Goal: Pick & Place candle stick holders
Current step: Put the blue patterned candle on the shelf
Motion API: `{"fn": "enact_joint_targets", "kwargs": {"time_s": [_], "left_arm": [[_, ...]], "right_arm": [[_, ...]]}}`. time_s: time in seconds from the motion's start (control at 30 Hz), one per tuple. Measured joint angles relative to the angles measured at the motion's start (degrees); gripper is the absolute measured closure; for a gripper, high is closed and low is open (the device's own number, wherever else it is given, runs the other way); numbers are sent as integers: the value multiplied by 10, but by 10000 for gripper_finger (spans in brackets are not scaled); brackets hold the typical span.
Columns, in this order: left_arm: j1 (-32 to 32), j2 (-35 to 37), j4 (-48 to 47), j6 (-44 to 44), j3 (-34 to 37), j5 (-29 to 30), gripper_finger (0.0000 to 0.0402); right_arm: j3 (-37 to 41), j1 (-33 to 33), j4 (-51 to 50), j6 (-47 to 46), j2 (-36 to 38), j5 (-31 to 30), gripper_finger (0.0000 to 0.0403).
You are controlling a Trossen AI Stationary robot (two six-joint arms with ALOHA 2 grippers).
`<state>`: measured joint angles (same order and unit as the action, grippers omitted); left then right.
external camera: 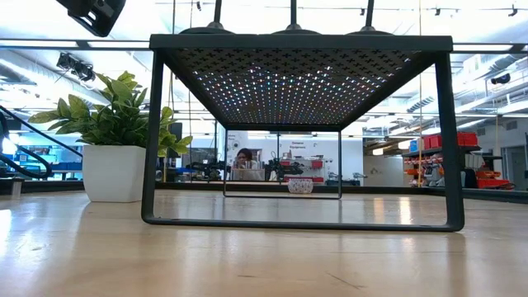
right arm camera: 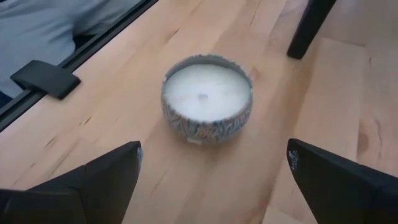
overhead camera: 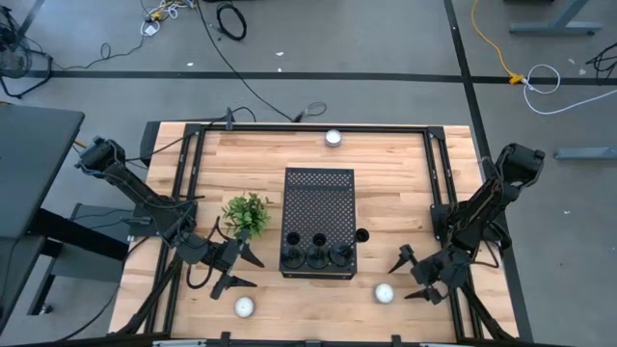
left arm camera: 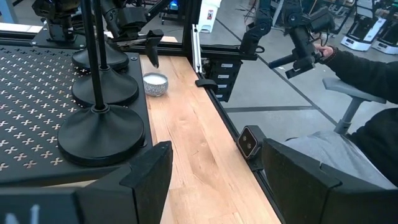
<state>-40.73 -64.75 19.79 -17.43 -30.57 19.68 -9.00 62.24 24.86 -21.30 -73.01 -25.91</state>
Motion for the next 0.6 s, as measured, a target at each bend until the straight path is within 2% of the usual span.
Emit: {"fn": "enact_joint_targets", "kwargs": {"time_s": [0.13, 0.23, 0.6], "left_arm": [[0, 0, 0, 0, 0, 0, 154], [0, 0, 0, 0, 0, 0, 154], [0, 0, 0, 0, 0, 0, 154]], "right_arm": [[-15, -7, 2, 10, -22, 5, 3], [-18, -12, 3, -16, -52, 25, 3], [-33, -41, 117, -4, -154, 45, 3]]}}
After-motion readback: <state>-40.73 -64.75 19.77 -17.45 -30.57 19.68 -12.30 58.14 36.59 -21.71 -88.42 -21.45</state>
